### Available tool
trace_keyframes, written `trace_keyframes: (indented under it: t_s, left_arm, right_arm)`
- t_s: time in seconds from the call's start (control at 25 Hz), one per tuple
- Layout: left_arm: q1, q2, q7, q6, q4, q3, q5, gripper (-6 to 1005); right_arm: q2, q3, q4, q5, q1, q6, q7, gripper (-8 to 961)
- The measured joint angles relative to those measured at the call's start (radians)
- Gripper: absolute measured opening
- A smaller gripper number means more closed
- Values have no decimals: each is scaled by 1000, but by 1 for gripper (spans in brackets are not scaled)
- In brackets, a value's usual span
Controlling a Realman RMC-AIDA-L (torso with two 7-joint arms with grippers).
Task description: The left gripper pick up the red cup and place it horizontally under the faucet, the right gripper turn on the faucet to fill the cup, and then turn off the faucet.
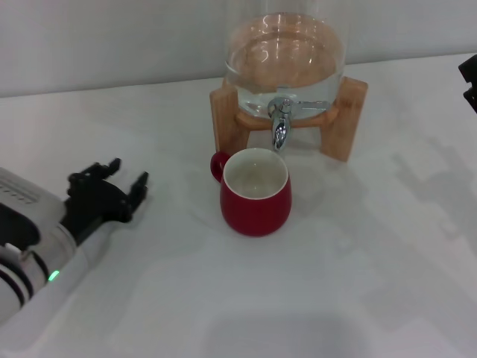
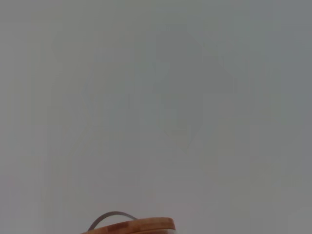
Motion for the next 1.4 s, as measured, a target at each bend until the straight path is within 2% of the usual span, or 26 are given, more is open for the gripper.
trace_keyframes:
  t_s: [0.04, 0.08, 0.24, 0.36, 0.4, 0.52, 0.92, 1.4]
  left_arm:
    - [8, 0, 0, -22, 6, -47, 12, 515]
    - [8, 0, 0, -22, 6, -47, 12, 515]
    - [27, 0, 0, -115, 35, -170, 21, 515]
    - [66, 0, 0, -246, 44, -281, 21, 515]
    - [66, 0, 0, -246, 44, -281, 21, 515]
    - [88, 0, 0, -356, 55, -334, 20, 515]
    - [108, 0, 0, -629, 94, -353, 20, 515]
    - [117, -3, 0, -676, 107, -354, 24, 515]
  right_arm:
    - [0, 0, 0, 0, 0, 0, 0, 842]
    - [0, 0, 0, 1, -1, 0, 0, 842]
    - [-1, 0, -1, 2, -2, 0, 0, 842]
    - [-2, 0, -3, 2, -2, 0, 0, 842]
    - [-2, 0, -3, 2, -2, 0, 0, 842]
    - [-3, -2, -6, 1, -2, 2, 0, 842]
    - [-3, -53, -27, -2, 11, 38, 0, 842]
    - [0, -177, -52, -3, 30, 52, 0, 842]
